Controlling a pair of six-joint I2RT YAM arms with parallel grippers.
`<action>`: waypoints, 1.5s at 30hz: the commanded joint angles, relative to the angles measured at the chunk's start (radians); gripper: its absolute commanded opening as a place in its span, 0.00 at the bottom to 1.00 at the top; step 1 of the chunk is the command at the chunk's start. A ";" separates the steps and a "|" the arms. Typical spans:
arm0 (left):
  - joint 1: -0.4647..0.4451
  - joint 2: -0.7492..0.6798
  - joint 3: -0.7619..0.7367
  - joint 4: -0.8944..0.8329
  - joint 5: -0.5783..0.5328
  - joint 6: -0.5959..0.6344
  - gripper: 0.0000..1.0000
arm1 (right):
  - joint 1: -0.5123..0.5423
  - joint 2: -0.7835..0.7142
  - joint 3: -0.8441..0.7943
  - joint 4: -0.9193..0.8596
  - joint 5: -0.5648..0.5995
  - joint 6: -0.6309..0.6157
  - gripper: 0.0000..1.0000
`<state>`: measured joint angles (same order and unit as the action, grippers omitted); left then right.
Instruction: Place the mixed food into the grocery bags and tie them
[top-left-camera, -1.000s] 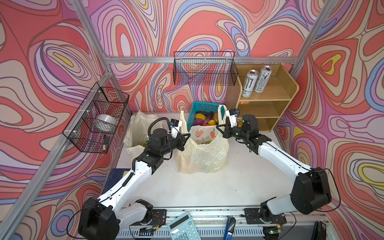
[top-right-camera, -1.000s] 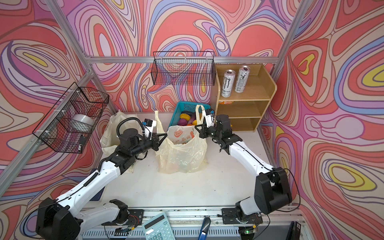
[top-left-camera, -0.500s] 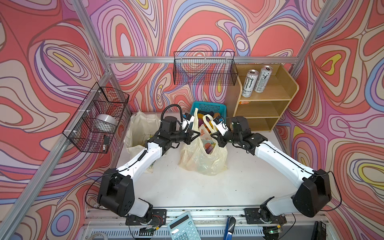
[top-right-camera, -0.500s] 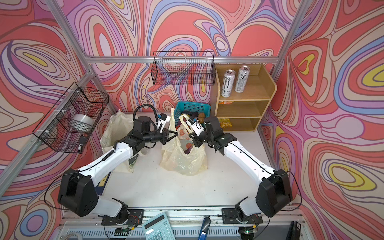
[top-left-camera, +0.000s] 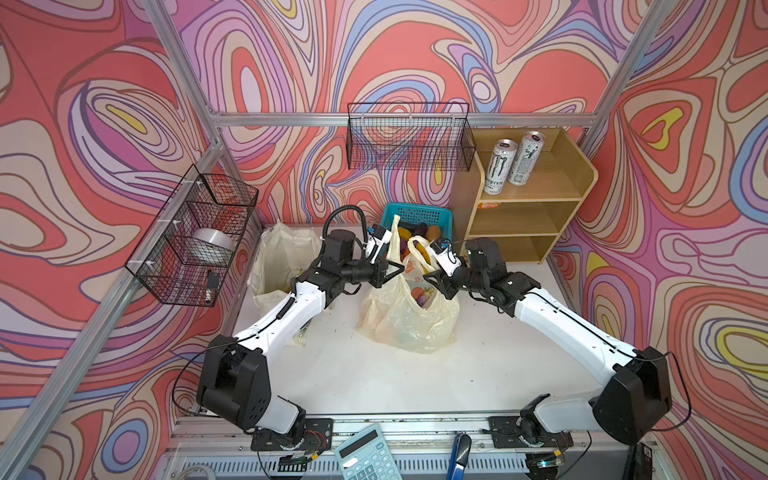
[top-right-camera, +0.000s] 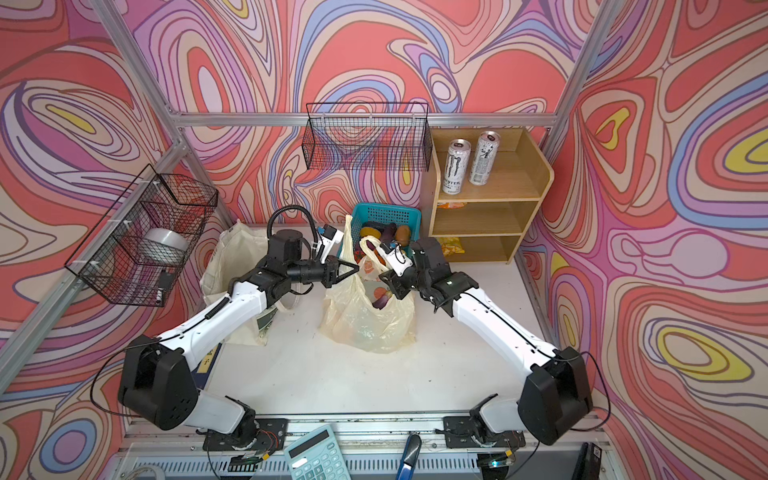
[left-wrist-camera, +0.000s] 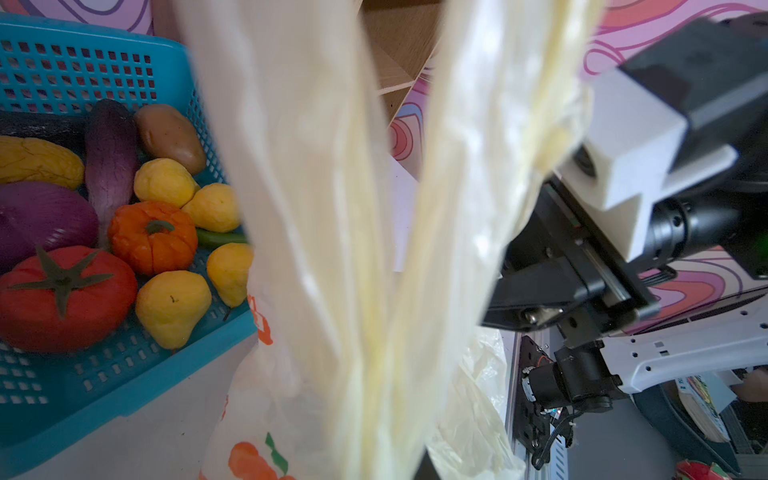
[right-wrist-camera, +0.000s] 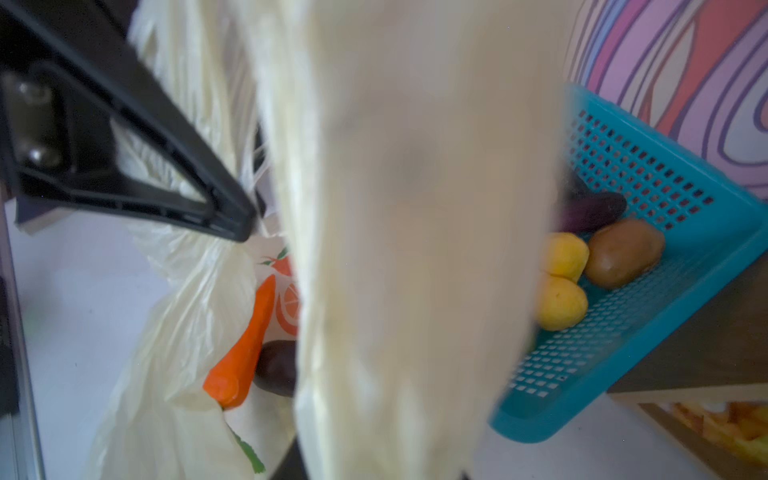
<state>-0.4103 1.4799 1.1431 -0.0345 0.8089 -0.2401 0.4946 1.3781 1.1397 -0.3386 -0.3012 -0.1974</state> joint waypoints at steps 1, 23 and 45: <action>0.008 -0.024 -0.022 0.044 0.040 -0.005 0.00 | 0.005 -0.015 -0.006 0.096 0.056 0.068 0.51; 0.008 -0.026 -0.063 0.093 0.066 -0.028 0.00 | 0.048 0.109 0.224 0.139 0.238 0.172 0.65; 0.008 -0.042 -0.087 0.111 0.064 -0.039 0.00 | 0.128 0.044 0.272 0.099 0.357 0.164 0.00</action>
<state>-0.4103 1.4704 1.0710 0.0536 0.8570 -0.2817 0.6289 1.4883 1.3907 -0.2367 0.1162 -0.0223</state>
